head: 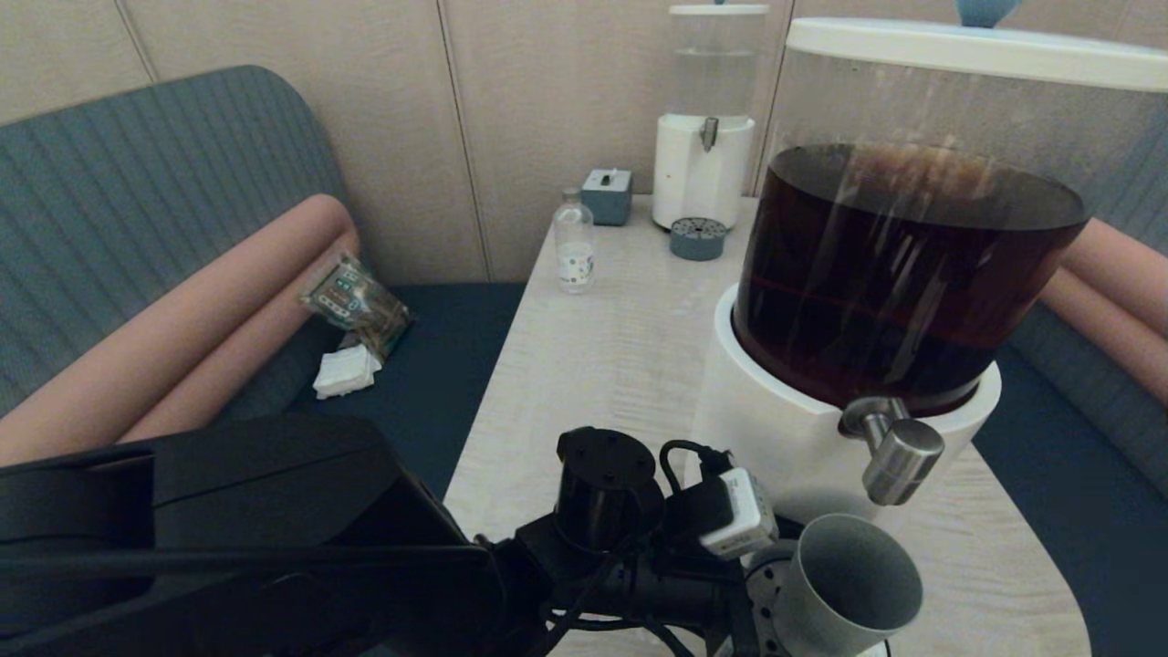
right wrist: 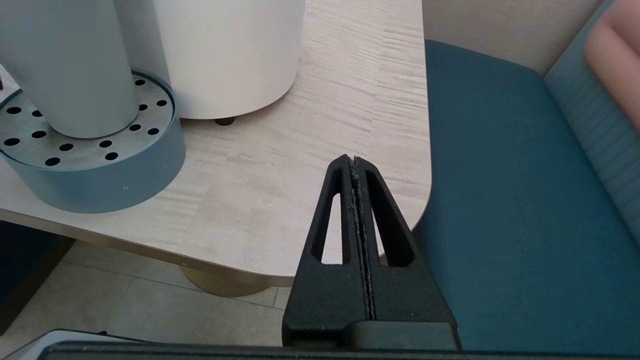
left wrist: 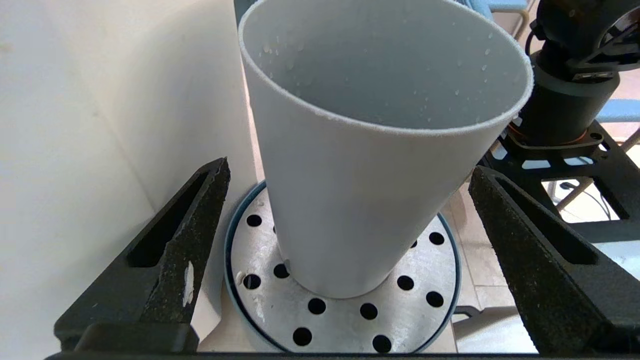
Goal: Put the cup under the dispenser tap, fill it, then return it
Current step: Place the cup next to the water dispenser
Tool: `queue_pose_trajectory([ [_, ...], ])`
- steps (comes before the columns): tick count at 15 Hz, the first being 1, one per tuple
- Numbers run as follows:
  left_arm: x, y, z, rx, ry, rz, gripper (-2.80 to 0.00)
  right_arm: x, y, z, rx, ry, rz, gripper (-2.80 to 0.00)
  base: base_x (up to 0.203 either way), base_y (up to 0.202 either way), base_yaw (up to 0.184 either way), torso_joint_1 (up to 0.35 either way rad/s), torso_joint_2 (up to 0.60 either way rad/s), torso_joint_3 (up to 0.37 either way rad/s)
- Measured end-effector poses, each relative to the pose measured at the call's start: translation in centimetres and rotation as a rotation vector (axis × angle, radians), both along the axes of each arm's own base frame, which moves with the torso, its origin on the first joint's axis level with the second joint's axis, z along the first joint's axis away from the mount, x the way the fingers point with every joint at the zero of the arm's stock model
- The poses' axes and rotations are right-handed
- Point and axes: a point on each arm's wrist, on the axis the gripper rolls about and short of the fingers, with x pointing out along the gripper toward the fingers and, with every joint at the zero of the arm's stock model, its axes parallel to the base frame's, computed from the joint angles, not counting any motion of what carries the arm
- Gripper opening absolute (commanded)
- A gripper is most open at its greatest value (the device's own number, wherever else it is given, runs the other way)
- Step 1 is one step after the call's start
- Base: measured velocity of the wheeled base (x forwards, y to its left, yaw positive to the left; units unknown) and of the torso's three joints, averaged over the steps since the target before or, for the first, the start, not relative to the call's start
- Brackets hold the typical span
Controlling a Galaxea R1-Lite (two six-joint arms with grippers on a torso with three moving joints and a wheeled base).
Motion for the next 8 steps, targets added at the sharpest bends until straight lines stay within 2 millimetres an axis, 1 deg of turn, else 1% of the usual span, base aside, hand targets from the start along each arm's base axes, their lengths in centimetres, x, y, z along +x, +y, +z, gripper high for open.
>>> queue_pose_trajectory([
  [8,0.26,-0.81,-0.23,-0.008,-0.001,-0.007,0.00,0.00,0.00,0.00,0.000,0.000,0.000,-2.80,0.000,0.000,0.000,0.000,0.00,0.000],
])
